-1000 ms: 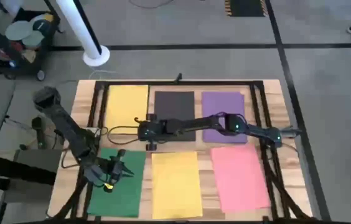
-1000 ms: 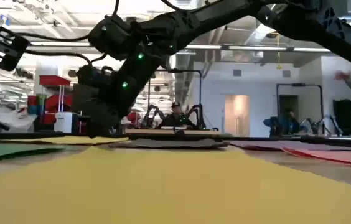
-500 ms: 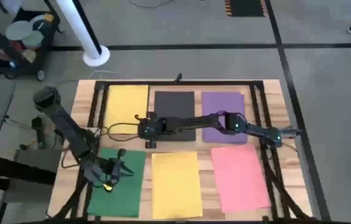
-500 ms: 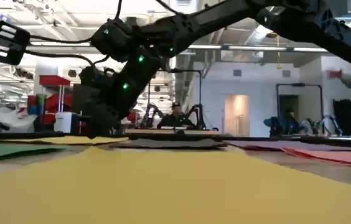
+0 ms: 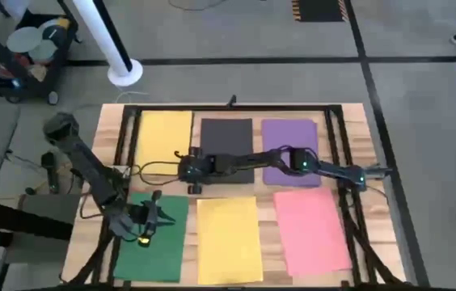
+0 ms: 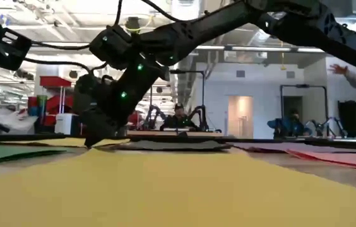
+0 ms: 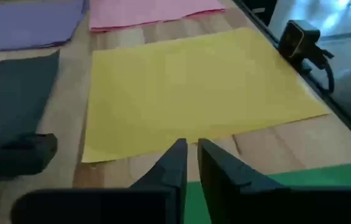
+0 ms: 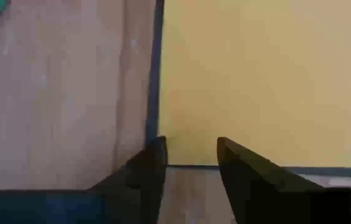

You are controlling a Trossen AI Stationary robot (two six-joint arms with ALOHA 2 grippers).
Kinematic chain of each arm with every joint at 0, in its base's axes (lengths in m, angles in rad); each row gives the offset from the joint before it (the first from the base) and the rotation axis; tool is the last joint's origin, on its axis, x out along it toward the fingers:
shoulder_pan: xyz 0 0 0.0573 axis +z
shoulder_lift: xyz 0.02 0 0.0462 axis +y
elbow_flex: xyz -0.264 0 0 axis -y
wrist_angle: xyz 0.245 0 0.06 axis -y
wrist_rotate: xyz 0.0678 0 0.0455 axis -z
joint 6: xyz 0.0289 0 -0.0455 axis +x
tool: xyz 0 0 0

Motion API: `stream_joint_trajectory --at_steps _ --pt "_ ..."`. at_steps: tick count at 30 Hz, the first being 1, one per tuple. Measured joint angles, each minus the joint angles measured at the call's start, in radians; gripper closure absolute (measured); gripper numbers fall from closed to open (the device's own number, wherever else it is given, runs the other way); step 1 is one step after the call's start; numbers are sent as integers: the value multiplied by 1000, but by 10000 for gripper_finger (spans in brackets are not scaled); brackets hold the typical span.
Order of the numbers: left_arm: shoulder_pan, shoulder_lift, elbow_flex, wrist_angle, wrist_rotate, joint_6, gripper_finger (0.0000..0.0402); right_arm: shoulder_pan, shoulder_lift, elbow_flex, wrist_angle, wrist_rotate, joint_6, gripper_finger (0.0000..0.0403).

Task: Organize paper
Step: Put the yellow paper on top of the other yellow paper in the bottom center of the table

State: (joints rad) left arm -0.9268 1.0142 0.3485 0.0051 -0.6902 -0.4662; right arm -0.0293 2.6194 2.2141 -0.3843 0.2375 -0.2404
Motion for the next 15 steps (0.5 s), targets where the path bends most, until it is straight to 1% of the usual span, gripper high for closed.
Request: stream_joint_trajectory --at_steps 4,15 --pt "0 0 0 -17 0 -28 366 10 0 16 7 -1 -4 257" --pt "0 0 0 -16 -1 -28 366 9 1 17 -23 -4 -3 242"
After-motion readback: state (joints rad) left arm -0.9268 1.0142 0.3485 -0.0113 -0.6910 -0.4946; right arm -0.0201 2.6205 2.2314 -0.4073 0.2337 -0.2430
